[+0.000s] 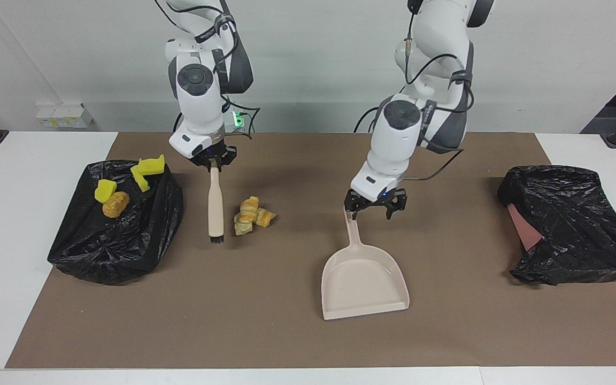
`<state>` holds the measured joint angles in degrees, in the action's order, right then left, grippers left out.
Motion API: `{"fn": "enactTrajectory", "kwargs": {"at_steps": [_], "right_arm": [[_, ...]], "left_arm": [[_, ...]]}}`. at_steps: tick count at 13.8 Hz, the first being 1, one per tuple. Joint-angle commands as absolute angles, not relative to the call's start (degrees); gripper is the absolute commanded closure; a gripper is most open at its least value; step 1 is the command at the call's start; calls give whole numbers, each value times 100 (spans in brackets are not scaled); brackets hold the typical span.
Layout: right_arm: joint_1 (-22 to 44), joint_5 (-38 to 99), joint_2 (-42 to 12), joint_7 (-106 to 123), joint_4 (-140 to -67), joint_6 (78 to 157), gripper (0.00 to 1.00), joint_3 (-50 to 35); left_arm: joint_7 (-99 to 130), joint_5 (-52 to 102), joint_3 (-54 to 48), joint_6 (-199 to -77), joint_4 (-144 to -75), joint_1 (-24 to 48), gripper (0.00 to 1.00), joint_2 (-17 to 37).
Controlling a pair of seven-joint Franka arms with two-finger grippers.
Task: Sweep and dump trash in bin
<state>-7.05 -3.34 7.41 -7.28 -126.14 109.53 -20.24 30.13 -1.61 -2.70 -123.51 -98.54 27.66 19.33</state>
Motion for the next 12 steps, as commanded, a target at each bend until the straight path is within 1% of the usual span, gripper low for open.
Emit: {"fn": "enactTrajectory", "kwargs": {"at_steps": [1,2,3,4,6,7,8,9,12], "right_arm": [[-800,-369,826,-519,-12691,11057,100,-2065],[-809,-369,817,-519,-12691,11057,100,-2065],[-809,-369,817,-510,-12691,11057,100,-2065],[-809,-369,817,-501,-12691,11057,100,-2065],[-826,-369,800,-510,-12709,11057,100,-2065],[-826,-369,800,-510,-12709,11057,100,-2057],[-817,-369,800,-518,-12709,11057,100,-2065],[-817,-369,800,-519,-12709,11057,100,-2065],[-826,-369,800,-518,-12709,11057,100,-2065]], "left_arm": [[3496,-438,-176,-12814,-10107,2988,0,2064],[3794,-683,-176,-12919,-10099,3136,0,2239],[4110,-790,-176,-12955,-10090,3172,0,2285],[4148,-791,-176,-12894,-10038,3173,4,2294],[4140,-791,-176,-12867,-10028,3173,20,2294],[4131,-782,-184,-12876,-10020,3155,36,2303],[4131,-774,-185,-12876,-10028,3155,71,2303],[4105,-791,-185,-12876,-10037,3155,100,2294],[3746,-791,-185,-12850,-10020,3076,100,2242]]}}
